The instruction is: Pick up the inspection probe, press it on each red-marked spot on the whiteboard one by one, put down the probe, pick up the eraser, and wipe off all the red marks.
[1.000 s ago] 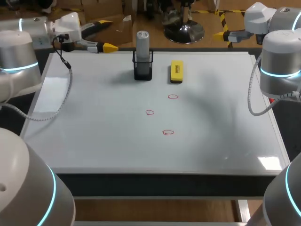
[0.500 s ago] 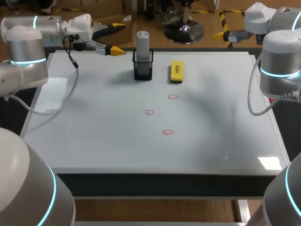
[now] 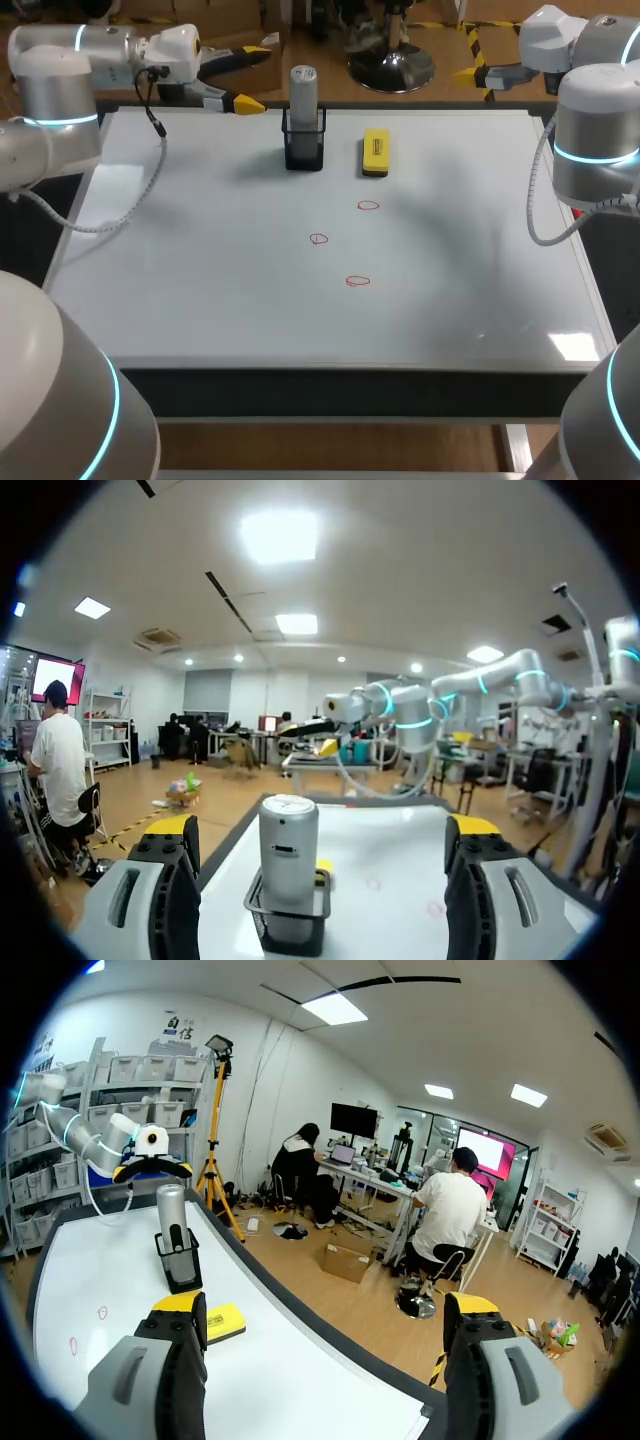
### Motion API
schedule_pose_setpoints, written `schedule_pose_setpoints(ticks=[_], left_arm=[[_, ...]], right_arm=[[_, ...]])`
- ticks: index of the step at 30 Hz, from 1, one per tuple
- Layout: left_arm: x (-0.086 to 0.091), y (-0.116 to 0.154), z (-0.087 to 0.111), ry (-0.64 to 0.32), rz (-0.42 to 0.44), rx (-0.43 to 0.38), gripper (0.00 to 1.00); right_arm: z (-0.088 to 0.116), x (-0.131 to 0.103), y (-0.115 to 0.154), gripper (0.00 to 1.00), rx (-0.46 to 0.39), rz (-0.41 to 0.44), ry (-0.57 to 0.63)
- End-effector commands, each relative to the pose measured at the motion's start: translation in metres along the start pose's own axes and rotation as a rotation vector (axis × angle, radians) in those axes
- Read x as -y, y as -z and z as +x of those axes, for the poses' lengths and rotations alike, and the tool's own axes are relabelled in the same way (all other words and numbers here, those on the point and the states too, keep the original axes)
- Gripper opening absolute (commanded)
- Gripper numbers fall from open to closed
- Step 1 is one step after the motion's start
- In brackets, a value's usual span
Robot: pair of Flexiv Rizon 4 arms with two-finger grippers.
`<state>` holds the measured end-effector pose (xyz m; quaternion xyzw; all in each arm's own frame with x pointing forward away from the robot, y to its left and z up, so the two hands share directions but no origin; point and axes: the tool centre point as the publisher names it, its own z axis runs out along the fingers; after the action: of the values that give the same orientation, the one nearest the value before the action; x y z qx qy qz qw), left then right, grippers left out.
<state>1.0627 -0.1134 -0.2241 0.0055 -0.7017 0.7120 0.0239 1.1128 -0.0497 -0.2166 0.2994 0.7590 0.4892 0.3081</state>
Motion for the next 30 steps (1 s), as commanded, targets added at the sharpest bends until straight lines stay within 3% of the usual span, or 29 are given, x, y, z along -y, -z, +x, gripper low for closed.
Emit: schedule_pose_setpoints(ticks=[1, 8, 15, 20, 30], left_arm=[[-0.001, -0.001, 0.002, 0.012, 0.022, 0.042, 1.0], [-0.01, -0.018, 0.007, 0.04, 0.051, 0.078, 1.0], [-0.015, -0.04, 0.008, 0.032, 0.053, -0.007, 1.0], [-0.021, -0.049, 0.0, 0.04, 0.055, -0.054, 1.0], [-0.036, -0.067, -0.016, 0.052, 0.057, -0.053, 1.0]], right_arm=[[0.0, 0.0, 0.0, 1.0, -0.001, 0.001, 0.0], [0.0, 0.0, 0.0, 1.0, -0.001, 0.001, 0.0], [0.0, 0.0, 0.0, 1.0, -0.001, 0.001, 0.0], [0.0, 0.0, 0.0, 1.0, -0.001, 0.001, 0.0], [0.0, 0.0, 0.0, 1.0, -0.001, 0.001, 0.0]])
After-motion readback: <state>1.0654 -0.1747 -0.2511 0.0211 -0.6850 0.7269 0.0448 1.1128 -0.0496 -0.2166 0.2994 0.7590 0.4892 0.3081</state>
